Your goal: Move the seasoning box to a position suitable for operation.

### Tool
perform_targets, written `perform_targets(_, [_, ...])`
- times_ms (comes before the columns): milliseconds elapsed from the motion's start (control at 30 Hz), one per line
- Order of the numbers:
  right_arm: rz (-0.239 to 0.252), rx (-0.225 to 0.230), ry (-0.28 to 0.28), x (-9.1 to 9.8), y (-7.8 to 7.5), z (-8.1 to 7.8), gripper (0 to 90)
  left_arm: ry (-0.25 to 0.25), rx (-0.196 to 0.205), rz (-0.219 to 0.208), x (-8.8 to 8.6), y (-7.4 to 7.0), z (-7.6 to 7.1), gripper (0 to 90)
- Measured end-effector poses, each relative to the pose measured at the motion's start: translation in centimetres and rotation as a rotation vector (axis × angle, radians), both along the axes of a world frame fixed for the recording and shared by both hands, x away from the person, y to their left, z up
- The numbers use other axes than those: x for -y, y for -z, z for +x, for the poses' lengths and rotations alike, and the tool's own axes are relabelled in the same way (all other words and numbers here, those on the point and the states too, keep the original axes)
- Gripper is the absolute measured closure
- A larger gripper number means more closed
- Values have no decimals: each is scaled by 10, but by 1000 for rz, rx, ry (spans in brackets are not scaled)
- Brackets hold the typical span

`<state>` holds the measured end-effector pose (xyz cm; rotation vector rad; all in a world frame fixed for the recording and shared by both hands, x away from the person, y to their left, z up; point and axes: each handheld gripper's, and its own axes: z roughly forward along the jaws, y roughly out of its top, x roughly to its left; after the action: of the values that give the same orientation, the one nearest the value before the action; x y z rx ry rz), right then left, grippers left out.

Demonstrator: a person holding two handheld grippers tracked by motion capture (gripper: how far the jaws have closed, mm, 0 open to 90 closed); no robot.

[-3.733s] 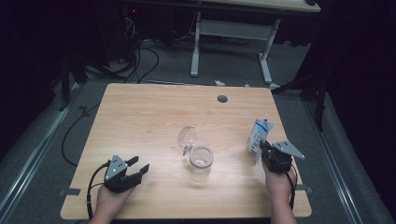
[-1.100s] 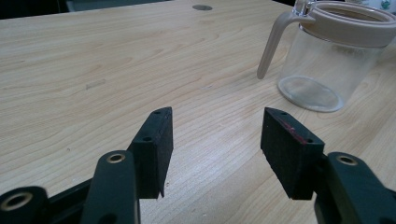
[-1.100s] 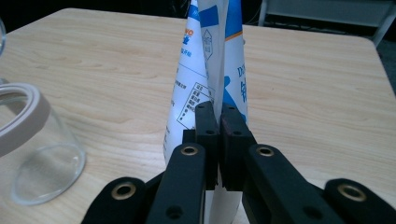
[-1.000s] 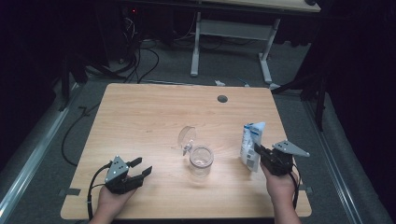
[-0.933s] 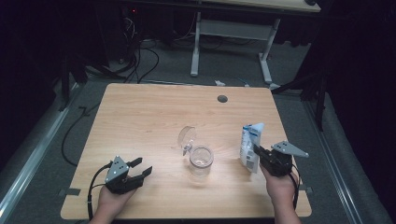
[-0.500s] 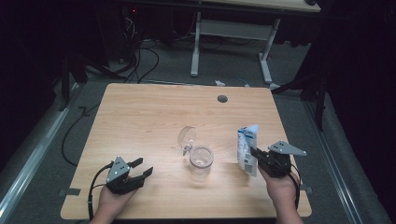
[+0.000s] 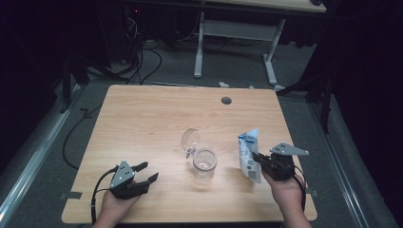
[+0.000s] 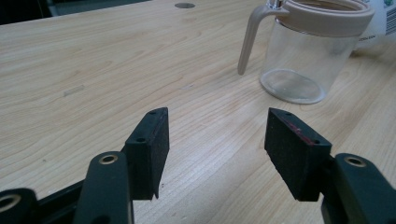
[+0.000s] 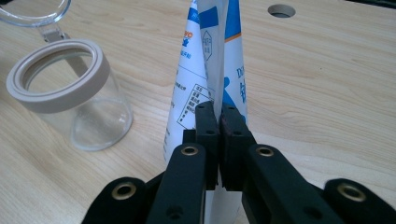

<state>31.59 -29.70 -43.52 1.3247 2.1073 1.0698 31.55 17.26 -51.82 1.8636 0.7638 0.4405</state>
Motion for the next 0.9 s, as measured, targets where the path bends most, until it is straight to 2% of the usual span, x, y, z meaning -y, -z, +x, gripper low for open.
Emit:
perform_targets(133, [-7, -20, 1, -1, -2, 1, 882, 6, -2, -2, 1, 0, 0, 406])
perform_targets(333, [-47, -45, -21, -2, -4, 2, 883, 7, -5, 2, 1, 1, 1, 406])
perform_targets(533, [-53, -73, -30, -2, -5, 2, 883, 10, -4, -2, 0, 1, 1, 406])
perform_targets(800, [-130, -105, -72, -9, -11, 5, 884, 17, 1, 1, 1, 1, 1, 406])
perform_targets(900, [-133, -123, -85, -11, -13, 6, 884, 22, 2, 3, 1, 1, 1, 406])
